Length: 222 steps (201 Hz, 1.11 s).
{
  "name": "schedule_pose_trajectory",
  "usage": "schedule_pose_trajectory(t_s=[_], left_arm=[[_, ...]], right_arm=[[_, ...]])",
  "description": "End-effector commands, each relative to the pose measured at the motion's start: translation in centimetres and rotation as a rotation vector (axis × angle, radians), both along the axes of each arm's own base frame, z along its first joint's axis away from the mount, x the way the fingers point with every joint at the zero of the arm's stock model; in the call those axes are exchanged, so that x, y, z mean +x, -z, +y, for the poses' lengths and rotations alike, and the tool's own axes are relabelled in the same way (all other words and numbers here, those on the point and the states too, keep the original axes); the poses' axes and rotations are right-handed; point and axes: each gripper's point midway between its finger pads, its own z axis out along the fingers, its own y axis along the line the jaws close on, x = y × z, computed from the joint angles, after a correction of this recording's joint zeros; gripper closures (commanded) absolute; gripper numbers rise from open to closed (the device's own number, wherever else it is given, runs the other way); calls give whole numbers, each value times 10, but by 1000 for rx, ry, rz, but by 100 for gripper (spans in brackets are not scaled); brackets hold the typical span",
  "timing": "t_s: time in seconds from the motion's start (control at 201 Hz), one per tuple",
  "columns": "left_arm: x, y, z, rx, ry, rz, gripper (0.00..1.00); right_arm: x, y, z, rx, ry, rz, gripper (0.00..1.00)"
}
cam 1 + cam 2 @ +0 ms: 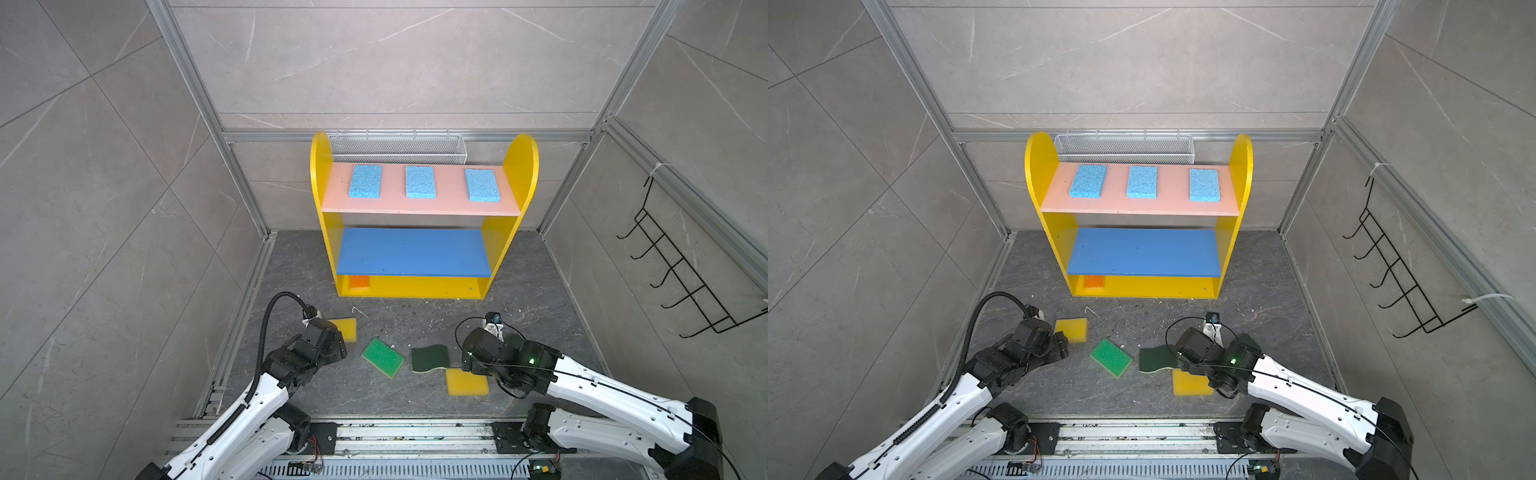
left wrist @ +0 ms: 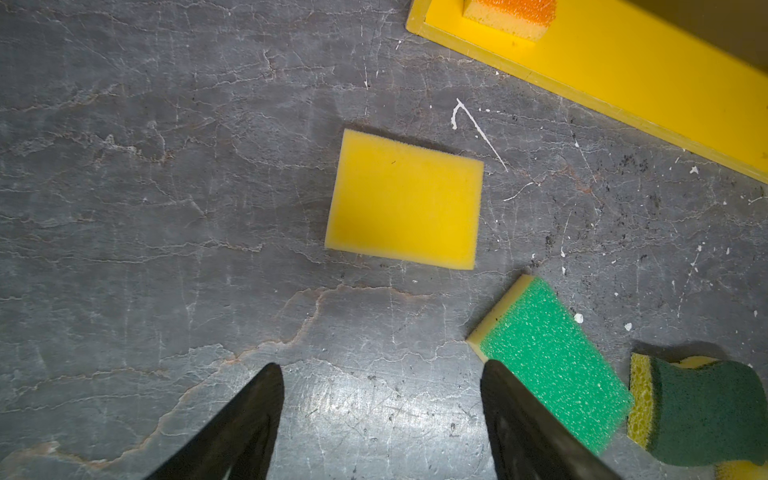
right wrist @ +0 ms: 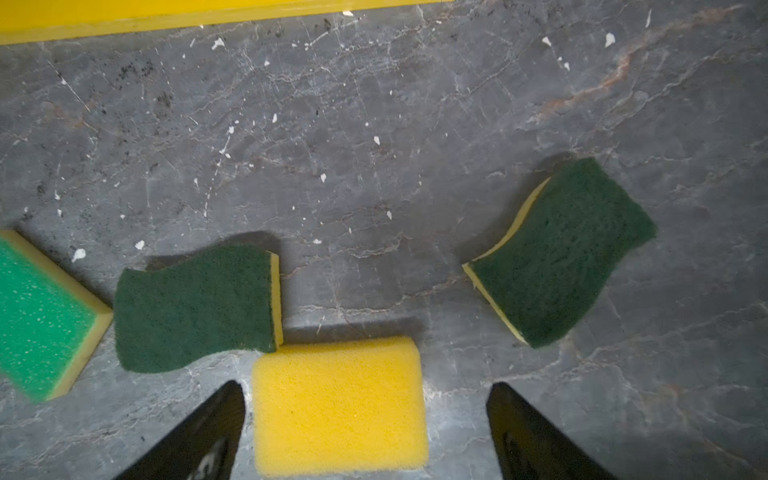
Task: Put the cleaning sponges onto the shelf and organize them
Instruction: 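Move the right gripper over the dark-green scrub sponge and lower it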
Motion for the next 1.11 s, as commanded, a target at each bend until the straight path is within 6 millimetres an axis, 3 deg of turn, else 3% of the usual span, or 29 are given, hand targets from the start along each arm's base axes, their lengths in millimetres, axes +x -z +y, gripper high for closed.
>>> schedule_pose_trajectory(t_s=[0.0, 0.488, 0.816, 1.1], left_arm=[[3, -4, -6, -6, 34, -21, 22], [2, 0, -11, 5, 72, 3, 22], [3, 0, -16, -2, 89, 12, 21], [5, 0, -26, -16, 126, 26, 21]], right_arm=[[-13, 8, -10, -1, 35, 59, 6], [-23, 18, -11, 55, 73, 95, 5], [-17, 7, -52, -52, 211, 44, 1], [-4, 22, -71, -42, 340, 115, 1]])
